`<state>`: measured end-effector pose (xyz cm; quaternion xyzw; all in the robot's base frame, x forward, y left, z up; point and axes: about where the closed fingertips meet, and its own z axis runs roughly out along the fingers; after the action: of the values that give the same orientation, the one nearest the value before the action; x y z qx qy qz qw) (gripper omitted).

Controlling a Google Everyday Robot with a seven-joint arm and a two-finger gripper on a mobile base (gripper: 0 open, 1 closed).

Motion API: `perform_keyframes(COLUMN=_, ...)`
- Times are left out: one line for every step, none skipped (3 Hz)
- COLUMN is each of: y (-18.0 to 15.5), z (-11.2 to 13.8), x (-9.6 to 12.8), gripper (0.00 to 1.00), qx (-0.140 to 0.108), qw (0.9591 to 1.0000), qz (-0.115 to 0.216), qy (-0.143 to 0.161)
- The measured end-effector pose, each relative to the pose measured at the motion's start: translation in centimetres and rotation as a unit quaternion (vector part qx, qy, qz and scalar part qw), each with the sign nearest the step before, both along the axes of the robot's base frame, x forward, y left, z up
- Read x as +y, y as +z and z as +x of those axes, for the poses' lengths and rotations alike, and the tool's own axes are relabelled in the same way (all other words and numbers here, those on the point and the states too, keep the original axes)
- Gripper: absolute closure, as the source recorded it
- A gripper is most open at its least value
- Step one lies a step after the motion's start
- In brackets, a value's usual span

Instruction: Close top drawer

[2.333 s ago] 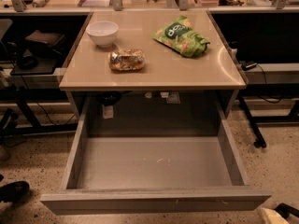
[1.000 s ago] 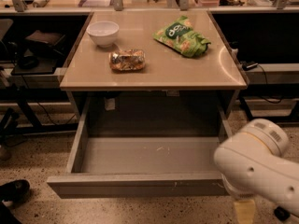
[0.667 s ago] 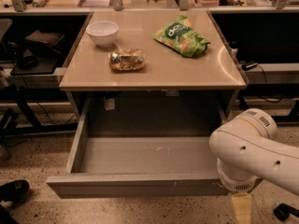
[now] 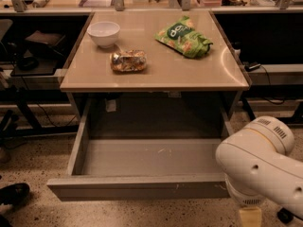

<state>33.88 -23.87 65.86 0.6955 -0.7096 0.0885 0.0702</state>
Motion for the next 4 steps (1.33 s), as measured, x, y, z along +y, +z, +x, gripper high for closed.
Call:
perform_keyframes(y=3.6, z=-5.2, x=0.5, gripper=0.0, qx=-0.034, qw=0.9979, qz=-0.023, qy=-0.049)
perform_keyframes(y=3.4, z=-8.8, x=-0.3, gripper=0.0, qx=-0.045, qw=0.9963, qz=-0.026, qy=-0.069)
perform_keyframes(y=-1.3, z=-8.4, x=-0.1, gripper=0.0, qx=-0.026, qw=0.9989, qz=0.009, qy=-0.038)
perform_keyframes(y=-6.0, z=-3.4, x=1.1, gripper=0.0, qx=-0.002, qw=0.9981, qz=0.057, qy=0.025)
